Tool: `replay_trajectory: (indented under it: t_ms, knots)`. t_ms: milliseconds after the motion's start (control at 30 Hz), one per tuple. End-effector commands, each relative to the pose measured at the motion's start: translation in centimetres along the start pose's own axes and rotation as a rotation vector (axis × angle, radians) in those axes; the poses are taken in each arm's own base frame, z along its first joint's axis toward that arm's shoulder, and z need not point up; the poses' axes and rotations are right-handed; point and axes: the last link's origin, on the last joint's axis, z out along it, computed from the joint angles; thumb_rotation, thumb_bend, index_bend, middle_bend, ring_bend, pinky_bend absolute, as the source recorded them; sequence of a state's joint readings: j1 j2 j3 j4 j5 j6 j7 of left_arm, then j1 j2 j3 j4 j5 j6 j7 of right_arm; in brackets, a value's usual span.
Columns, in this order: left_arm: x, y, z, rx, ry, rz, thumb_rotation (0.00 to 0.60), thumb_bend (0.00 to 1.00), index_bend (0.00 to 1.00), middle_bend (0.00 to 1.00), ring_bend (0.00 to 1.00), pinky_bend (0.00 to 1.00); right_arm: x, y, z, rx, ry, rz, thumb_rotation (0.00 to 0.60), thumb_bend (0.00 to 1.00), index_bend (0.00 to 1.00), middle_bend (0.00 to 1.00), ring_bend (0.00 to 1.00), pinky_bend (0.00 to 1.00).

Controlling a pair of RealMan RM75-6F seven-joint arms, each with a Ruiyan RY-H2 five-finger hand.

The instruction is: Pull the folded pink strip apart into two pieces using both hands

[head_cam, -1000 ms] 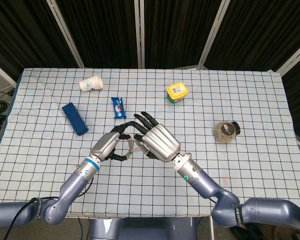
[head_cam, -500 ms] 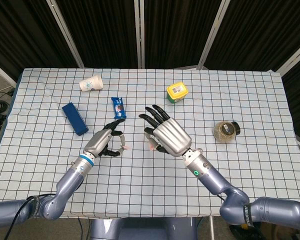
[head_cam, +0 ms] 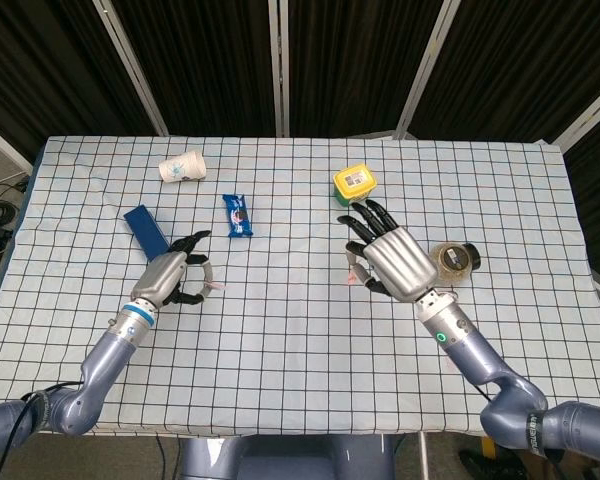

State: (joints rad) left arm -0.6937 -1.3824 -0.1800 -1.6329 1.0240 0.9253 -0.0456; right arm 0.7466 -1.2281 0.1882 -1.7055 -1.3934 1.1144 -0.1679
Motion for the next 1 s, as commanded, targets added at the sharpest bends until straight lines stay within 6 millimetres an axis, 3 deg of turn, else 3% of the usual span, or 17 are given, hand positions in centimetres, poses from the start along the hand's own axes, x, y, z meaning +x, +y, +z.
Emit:
replay_trajectory:
  t_ms: [33, 100, 133, 167, 200, 233, 300, 367, 633, 767, 867, 967, 1000]
  knots:
    - [1.4, -2.9, -1.5, 0.024, 0.044, 0.112, 0.6, 0.51, 0.74, 0.0, 0.0, 0.0, -1.8, 2.1, -1.7, -0.04, -0.062, -0.015, 0.6, 0.43, 0.7, 0.16, 0.0, 0.0]
    - [1.6, -3.6, -2.0, 0.024, 0.046, 0.129, 0.6, 0.35, 0.56, 0.0, 0.0, 0.0, -2.8, 2.7, -2.4, -0.049, -0.085, -0.02, 0.6, 0.41, 0.69, 0.16, 0.0, 0.0]
    - [1.5, -3.9, -2.3, 0.025, 0.033, 0.123, 0.6, 0.2, 0.35, 0.0, 0.0, 0.0, -3.4, 3.0, -2.9, -0.057, -0.104, -0.017, 0.6, 0.4, 0.67, 0.16, 0.0, 0.0]
    - [1.6, -4.1, -2.4, 0.026, 0.024, 0.111, 0.6, 0.11, 0.22, 0.0, 0.0, 0.0, -3.9, 3.2, -3.1, -0.059, -0.113, -0.014, 0.6, 0.34, 0.6, 0.16, 0.0, 0.0]
    - [1.6, -4.2, -2.5, 0.024, 0.019, 0.093, 0.6, 0.03, 0.07, 0.0, 0.0, 0.0, -4.6, 3.5, -3.6, -0.063, -0.138, -0.012, 0.6, 0.24, 0.48, 0.14, 0.0, 0.0]
    - [1.7, -4.3, -2.6, 0.024, 0.022, 0.086, 0.6, 0.0, 0.0, 0.0, 0.0, 0.0, -5.3, 3.7, -4.1, -0.079, -0.172, 0.006, 0.6, 0.12, 0.33, 0.11, 0.0, 0.0]
    - [2.0, -4.5, -2.6, 0.02, 0.05, 0.099, 0.6, 0.0, 0.0, 0.0, 0.0, 0.0, -6.0, 3.7, -4.7, -0.118, -0.23, 0.083, 0.6, 0.01, 0.11, 0.04, 0.0, 0.0]
    - [2.1, -4.6, -2.8, 0.018, 0.065, 0.089, 0.6, 0.0, 0.0, 0.0, 0.0, 0.0, -5.8, 3.7, -4.7, -0.128, -0.224, 0.1, 0.6, 0.0, 0.02, 0.0, 0.0, 0.0]
    - [4.6, -5.1, -4.4, 0.016, 0.164, 0.106, 0.6, 0.0, 0.0, 0.0, 0.0, 0.0, -2.8, 4.4, -6.5, -0.116, -0.102, 0.05, 0.6, 0.0, 0.0, 0.0, 0.0, 0.0]
    - [7.1, -6.2, -6.6, 0.045, 0.241, 0.174, 0.6, 0.0, 0.0, 0.0, 0.0, 0.0, -0.7, 5.7, -8.6, -0.108, -0.017, -0.051, 0.6, 0.0, 0.0, 0.0, 0.0, 0.0]
    - [9.2, -7.4, -9.3, 0.101, 0.297, 0.223, 0.6, 0.0, 0.0, 0.0, 0.0, 0.0, 1.1, 7.2, -10.9, -0.128, 0.047, -0.134, 0.6, 0.0, 0.0, 0.0, 0.0, 0.0]
    - [10.8, -8.3, -13.1, 0.163, 0.358, 0.231, 0.6, 0.0, 0.0, 0.0, 0.0, 0.0, 2.7, 9.1, -14.1, -0.181, 0.1, -0.187, 0.6, 0.0, 0.0, 0.0, 0.0, 0.0]
    - [11.3, -8.9, -15.2, 0.196, 0.396, 0.238, 0.6, 0.0, 0.0, 0.0, 0.0, 0.0, 3.3, 10.2, -15.9, -0.236, 0.114, -0.198, 0.6, 0.0, 0.0, 0.0, 0.0, 0.0]
